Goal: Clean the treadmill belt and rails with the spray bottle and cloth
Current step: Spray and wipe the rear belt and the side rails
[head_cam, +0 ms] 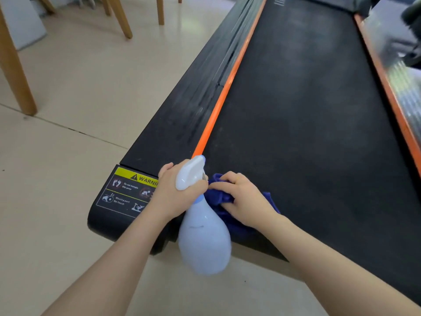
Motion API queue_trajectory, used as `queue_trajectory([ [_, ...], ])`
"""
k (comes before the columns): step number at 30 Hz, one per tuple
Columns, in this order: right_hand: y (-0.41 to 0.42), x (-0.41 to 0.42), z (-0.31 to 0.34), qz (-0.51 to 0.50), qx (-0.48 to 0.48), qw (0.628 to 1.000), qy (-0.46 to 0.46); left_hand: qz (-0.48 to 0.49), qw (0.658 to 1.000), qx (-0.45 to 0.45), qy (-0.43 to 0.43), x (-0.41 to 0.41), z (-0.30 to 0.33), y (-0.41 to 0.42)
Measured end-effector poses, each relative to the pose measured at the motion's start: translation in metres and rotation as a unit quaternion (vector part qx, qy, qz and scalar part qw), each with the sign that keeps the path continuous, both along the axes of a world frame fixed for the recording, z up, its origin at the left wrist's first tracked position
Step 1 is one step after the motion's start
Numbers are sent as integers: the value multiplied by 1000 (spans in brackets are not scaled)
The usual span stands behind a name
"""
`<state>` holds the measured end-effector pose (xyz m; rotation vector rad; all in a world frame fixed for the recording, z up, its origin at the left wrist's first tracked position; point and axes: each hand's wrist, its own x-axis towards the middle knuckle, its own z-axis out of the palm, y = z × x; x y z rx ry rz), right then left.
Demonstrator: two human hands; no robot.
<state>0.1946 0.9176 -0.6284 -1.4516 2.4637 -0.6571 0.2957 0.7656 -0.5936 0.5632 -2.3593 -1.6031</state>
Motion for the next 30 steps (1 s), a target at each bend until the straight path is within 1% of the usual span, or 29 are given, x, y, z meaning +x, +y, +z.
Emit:
queue_trajectory([
  [1, 2, -15, -4, -48, -13, 999, 19, 3, 1000, 4, -10, 0, 1, 2],
  [2, 2, -30, -6, -129, -32, 991, 29, 4, 1000, 15, -17, 0, 4, 5],
  [3, 1, -41, -8, -223, -46, 973, 33, 0, 999, 27, -20, 0, 7, 10],
  [4, -1, -44, -8, -291, -49, 955, 36, -9, 999, 30, -15, 2, 12, 16],
  [5, -2, -40, -9, -319, -41, 946, 44, -28, 999, 26, -3, 2, 14, 24],
  [6, 0, -29, -8, -306, -29, 950, 48, -52, 999, 11, 7, 3, 18, 33],
  [8, 14, 2, -8, -202, -41, 978, 37, -80, 996, 5, 35, 5, 24, 50],
  [9, 25, 15, -8, -148, -55, 987, 34, -75, 996, 21, 51, 5, 25, 55],
  [10, 36, 23, -9, -114, -55, 992, 28, -61, 995, 43, 65, 6, 26, 59],
  [11, 45, 21, -10, -102, -53, 993, 31, -41, 994, 65, 71, 7, 25, 61],
  [12, 48, 10, -12, -113, -55, 991, 47, -23, 993, 83, 75, 8, 23, 61],
  [13, 48, -5, -14, -150, -59, 985, 68, -9, 993, 93, 77, 9, 22, 62],
  [14, 46, -21, -14, -212, -59, 972, 83, -2, 993, 97, 74, 11, 20, 64],
  [16, 42, -49, -10, -348, -32, 934, 81, 4, 994, 85, 68, 14, 18, 68],
  [17, 42, -55, -8, -381, -25, 921, 77, 7, 995, 77, 62, 16, 16, 70],
  [18, 42, -53, -7, -392, -16, 917, 68, 17, 996, 72, 57, 16, 13, 71],
  [19, 42, -44, -5, -379, -13, 924, 56, 34, 995, 72, 53, 17, 11, 71],
  [20, 44, -30, -6, -336, -24, 939, 64, 52, 995, 73, 51, 16, 9, 70],
  [21, 49, -11, -9, -268, -47, 959, 82, 65, 994, 72, 51, 15, 7, 70],
  [23, 67, 13, -11, -135, -49, 987, 68, 67, 994, 68, 52, 11, 6, 72],
  [24, 75, 5, -10, -81, -42, 993, 70, 64, 994, 64, 54, 9, 6, 73],
  [25, 82, -11, -10, -63, -34, 994, 77, 63, 995, 63, 54, 8, 6, 75],
  [26, 87, -31, -10, -96, -30, 991, 85, 63, 995, 64, 52, 7, 6, 77],
  [27, 93, -52, -9, -173, -33, 980, 89, 64, 995, 67, 48, 7, 7, 79],
  [28, 99, -71, -9, -261, -28, 962, 82, 66, 994, 71, 43, 7, 8, 81],
  [29, 105, -83, -9, -327, -19, 942, 69, 65, 994, 75, 40, 7, 9, 83],
  [30, 109, -83, -9, -352, -11, 933, 71, 63, 994, 79, 40, 7, 9, 85],
])
